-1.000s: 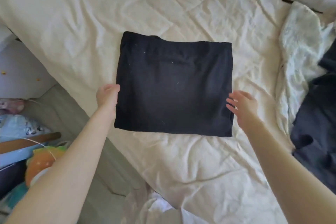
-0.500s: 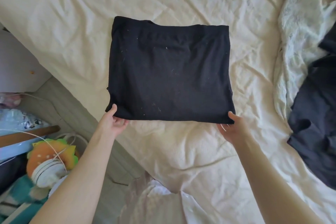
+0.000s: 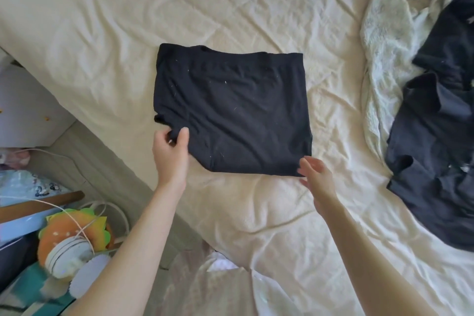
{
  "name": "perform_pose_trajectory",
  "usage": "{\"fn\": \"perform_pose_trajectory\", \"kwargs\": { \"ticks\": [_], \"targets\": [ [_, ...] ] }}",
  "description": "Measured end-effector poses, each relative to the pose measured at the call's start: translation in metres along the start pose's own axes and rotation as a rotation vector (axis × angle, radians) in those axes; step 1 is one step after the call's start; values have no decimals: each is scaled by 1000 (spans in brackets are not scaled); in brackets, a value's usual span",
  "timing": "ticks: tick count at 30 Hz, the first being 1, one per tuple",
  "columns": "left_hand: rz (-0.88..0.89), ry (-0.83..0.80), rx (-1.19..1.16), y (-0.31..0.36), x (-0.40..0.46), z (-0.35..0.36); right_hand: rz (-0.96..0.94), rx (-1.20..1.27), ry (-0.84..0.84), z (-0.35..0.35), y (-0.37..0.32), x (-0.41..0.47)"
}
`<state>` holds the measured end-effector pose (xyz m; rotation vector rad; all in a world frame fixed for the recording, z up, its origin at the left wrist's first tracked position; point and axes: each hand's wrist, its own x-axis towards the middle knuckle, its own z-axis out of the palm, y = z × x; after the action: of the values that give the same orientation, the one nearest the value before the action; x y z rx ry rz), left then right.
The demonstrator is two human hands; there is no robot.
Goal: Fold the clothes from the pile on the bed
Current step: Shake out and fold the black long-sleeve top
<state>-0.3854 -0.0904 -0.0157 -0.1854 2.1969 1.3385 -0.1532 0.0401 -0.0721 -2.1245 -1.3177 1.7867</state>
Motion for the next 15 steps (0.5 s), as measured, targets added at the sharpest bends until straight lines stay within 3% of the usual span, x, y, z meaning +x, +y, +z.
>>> {"fn": "perform_pose_trajectory", "kwargs": {
  "ticks": [2, 4, 7, 10, 13, 15],
  "targets": [
    [189, -59, 109, 16, -15, 34, 80, 214, -230, -3, -7, -2],
    [401, -160, 186, 27, -32, 72, 127, 433, -341, -14, -13, 6],
    [638, -452, 368, 21, -61, 124, 107, 678, -323, -35, -22, 23],
    [723, -748, 573, -13, -79, 142, 128, 695, -272, -47, -23, 42],
    [887, -595, 875, -53, -66, 125, 177, 551, -253, -42, -21, 54],
    [807, -478, 1058, -73, -49, 110, 176, 404, -232, -33, -20, 60]
  ]
}}
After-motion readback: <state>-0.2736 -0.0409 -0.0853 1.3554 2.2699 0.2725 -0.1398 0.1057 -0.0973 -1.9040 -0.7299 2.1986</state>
